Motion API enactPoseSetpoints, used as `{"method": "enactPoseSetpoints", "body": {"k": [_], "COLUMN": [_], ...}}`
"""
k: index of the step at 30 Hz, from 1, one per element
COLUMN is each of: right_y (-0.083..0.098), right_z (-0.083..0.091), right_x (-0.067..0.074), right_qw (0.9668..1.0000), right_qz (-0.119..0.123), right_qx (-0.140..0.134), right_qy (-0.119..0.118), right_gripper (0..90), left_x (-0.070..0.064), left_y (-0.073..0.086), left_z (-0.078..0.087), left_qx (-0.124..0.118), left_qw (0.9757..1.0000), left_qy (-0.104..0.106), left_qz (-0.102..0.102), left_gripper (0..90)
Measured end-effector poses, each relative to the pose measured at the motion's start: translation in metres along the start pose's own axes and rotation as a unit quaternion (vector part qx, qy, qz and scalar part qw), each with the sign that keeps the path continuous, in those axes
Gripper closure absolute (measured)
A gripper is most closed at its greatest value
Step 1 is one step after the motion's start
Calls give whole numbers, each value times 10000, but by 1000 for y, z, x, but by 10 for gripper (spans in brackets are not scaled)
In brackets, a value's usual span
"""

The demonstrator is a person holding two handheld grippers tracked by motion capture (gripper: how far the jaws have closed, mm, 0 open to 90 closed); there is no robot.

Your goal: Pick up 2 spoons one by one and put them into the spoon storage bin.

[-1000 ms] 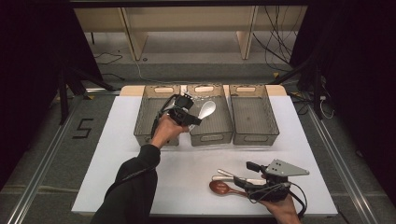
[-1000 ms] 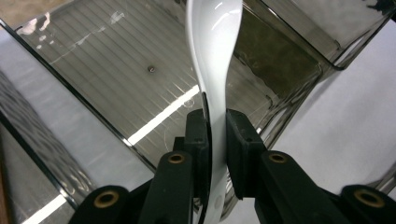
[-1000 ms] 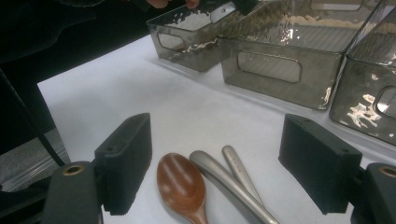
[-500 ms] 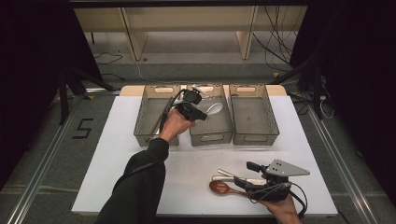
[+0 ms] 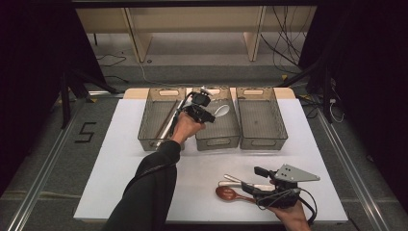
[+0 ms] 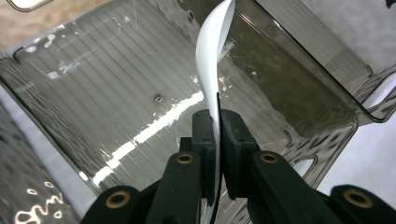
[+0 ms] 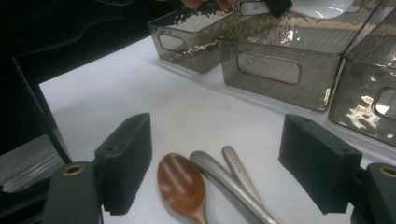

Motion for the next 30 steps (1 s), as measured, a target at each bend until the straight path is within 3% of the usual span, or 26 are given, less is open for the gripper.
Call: {"method": "enactPoseSetpoints", "body": {"k": [10, 13, 20, 24, 30], "right_y": [0, 0, 0, 0, 0], "right_z": [0, 0, 0, 0, -2], "right_x": [0, 0, 0, 0, 1], "right_qw": [10000, 10000, 10000, 10000, 10000], "right_qz": [-9, -24, -28, -14, -6], "right_qx": [2, 6, 8, 19, 33], "right_qy": [-11, -11, 0, -10, -15], "right_gripper": [261, 261, 261, 261, 261], "left_x": [-1, -1, -4, -4, -1], "left_y": [0, -2, -3, 4, 15], "left_z": [-9, -6, 15, 27, 48], "left_qx": [26, 41, -67, -85, -260], "left_qw": [9998, 9995, 9992, 9989, 9977], "left_qy": [-112, 1, 157, 342, 559], "left_qz": [175, 315, 363, 293, 285], "left_gripper": [822, 664, 450, 345, 286]}}
Point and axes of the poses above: each handheld gripper's, and its own axes: z roughly backward along the jaws, y roughly out of its underside, x roughly to its left, the point moved 3 cm from there along -z, roughly forward along the jaws, and after that the axes turned 12 degrees about z, right-handed, at the moved point
